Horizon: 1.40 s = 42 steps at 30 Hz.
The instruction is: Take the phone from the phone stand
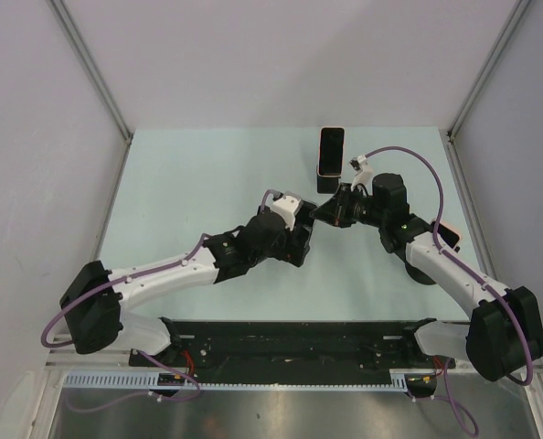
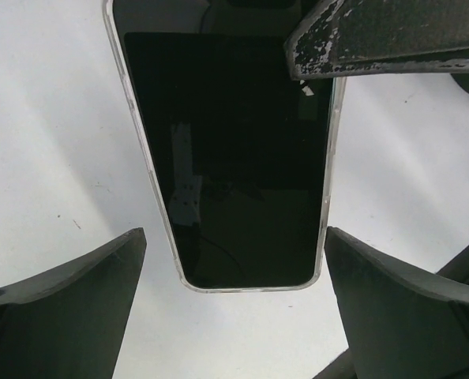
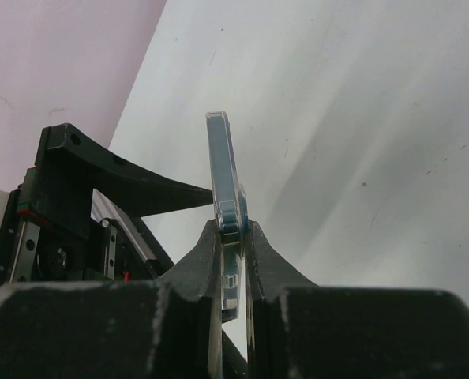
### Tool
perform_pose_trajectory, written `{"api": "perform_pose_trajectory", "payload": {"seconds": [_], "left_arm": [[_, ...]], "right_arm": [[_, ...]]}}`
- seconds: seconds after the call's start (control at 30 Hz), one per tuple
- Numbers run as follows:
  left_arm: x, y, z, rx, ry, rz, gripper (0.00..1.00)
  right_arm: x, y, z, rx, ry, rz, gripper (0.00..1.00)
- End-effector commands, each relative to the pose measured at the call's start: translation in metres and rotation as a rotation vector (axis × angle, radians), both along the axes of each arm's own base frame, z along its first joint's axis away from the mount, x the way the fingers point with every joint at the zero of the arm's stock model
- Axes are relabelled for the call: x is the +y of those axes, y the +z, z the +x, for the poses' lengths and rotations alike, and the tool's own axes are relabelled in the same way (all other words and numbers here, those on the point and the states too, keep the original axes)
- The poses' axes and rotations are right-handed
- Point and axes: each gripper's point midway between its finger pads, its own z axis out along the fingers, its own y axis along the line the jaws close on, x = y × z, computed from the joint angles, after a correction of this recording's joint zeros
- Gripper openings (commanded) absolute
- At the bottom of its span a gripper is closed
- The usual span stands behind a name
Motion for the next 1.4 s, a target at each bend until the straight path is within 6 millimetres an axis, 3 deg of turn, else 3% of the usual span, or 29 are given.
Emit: {"api": "perform_pose_trajectory", "payload": {"seconds": [0.0,0.5,0.7,0.8,0.83,0.9,0.93,1.0,1.03,1.13,1.37], "left_arm": [[-0.006,0.011,0.007,-0.02,0.034,-0.016,1.0],[-0.017,0.002,0.003,0.016,0.028,-0.018,0.96],[-0.016,0.002,0.004,0.011,0.034,-0.011,0.78],[-0.015,0.0,0.004,0.007,0.03,0.002,0.64],[-0.015,0.0,0.004,0.006,0.026,0.006,0.52],[-0.014,-0.002,0.004,0.007,0.021,0.021,0.39],[-0.012,-0.002,0.005,0.007,0.026,0.025,0.28],[-0.008,-0.001,0.007,0.014,0.026,0.033,0.15],[-0.005,0.003,0.011,0.012,0.035,0.031,0.12],[0.008,0.01,0.023,0.01,0.063,0.04,0.06],[0.066,0.018,0.067,0.018,0.174,0.125,0.01]], "right_arm": [[0.009,0.029,0.002,-0.081,0.025,0.07,0.0],[0.008,0.028,0.002,-0.079,0.018,0.076,0.0],[0.006,0.026,0.002,-0.077,0.007,0.067,0.0],[0.005,0.023,0.003,-0.074,-0.004,0.06,0.0],[0.004,0.025,0.003,-0.083,-0.005,0.062,0.02],[0.003,0.024,0.002,-0.087,-0.009,0.055,0.16],[0.001,0.028,0.001,-0.097,-0.015,0.054,0.35],[-0.004,0.031,0.001,-0.115,-0.028,0.043,0.54],[-0.008,0.035,-0.001,-0.125,-0.041,0.04,0.73],[-0.022,0.041,0.0,-0.144,-0.085,0.024,0.95],[-0.082,0.079,-0.014,-0.255,-0.239,0.0,1.0]]}}
